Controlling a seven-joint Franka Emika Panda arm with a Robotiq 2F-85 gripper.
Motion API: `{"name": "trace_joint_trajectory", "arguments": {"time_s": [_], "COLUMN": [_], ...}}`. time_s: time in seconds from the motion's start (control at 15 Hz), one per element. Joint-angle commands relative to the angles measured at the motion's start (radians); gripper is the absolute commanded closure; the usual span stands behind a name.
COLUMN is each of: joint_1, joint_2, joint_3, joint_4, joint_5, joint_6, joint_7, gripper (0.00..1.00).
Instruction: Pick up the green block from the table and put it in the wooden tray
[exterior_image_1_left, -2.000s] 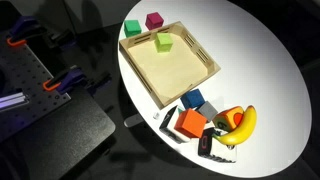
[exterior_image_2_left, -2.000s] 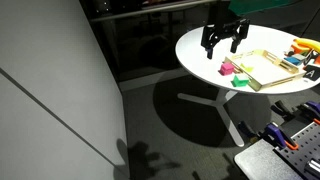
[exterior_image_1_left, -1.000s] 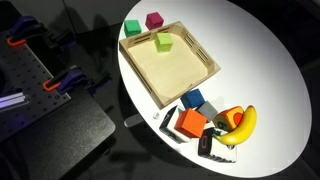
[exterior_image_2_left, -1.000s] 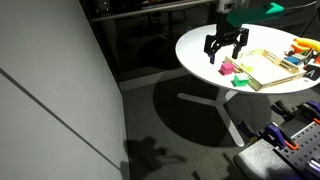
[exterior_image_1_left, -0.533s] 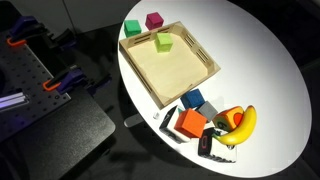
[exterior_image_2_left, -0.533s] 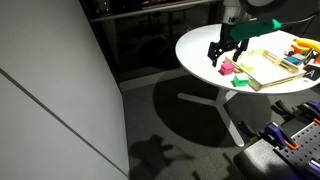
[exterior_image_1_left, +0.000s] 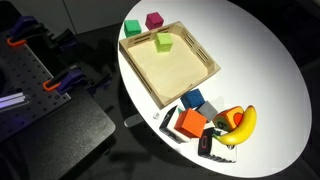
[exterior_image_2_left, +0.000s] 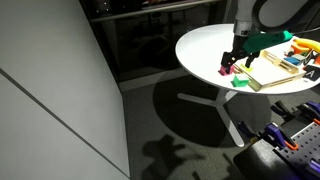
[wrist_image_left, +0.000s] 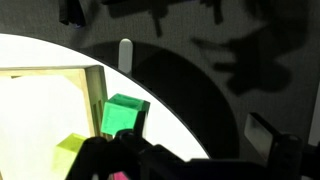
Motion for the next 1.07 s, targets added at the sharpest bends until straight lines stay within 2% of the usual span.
{"name": "trace_joint_trajectory", "arguments": {"time_s": [0.0,0.27,0.4,0.8,1.0], "joint_1": [-0.019,-0.027,-0.020,-0.021,-0.025], "joint_2": [0.017,0.047,0.049,0.050,0.070], "joint_3": [-0.027,-0.061,-0.060,-0.063,-0.075], "joint_4": [-0.018,-0.015,-0.010,-0.010,0.015], "joint_5": [-0.080,-0.161,-0.126,-0.126,-0.160], "joint_6": [0.011,0.012,-0.002,-0.002,0.004], "joint_7": [0.042,0.104,0.066,0.069,0.103], "gripper": [0.00,0.00,0.00,0.00,0.00]}}
